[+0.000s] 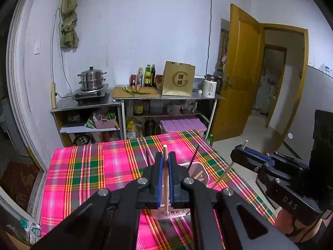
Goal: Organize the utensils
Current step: 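Lower the wooden chopsticks into the basket and open both tools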
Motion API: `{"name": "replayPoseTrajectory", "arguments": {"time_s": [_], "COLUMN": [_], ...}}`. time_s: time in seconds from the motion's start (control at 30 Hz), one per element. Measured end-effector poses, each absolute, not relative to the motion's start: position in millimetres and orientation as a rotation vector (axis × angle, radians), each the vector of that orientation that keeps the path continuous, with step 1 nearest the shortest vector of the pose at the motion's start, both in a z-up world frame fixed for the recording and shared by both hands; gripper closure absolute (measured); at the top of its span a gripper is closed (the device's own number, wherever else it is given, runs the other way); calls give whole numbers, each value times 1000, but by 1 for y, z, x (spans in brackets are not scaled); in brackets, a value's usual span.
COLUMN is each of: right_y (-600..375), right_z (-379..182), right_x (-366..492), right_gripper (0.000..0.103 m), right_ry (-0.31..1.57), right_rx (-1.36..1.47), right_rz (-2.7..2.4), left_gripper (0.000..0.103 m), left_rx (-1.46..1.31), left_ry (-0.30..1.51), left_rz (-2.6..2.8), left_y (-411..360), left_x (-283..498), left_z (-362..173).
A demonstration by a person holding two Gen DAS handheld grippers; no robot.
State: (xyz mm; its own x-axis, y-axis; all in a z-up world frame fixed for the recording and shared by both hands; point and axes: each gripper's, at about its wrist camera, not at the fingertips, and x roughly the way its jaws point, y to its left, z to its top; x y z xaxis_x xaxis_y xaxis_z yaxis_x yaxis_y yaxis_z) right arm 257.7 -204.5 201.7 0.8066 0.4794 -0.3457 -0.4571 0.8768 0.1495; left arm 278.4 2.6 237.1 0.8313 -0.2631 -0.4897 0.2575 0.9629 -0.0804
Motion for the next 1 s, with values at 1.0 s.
{"name": "replayPoseTrajectory", "arguments": {"time_s": [1.0], "right_y": [-199], "right_z": [143], "right_x": [332], "right_gripper": [98], "right_ry": [477], "right_rx": [81], "right_rz": [463], "left_gripper": [97], "left_rx": [-41], "left_ry": [616], "left_rz": [-287], "left_y": [-1], "left_x": [349], "left_z": [164]}}
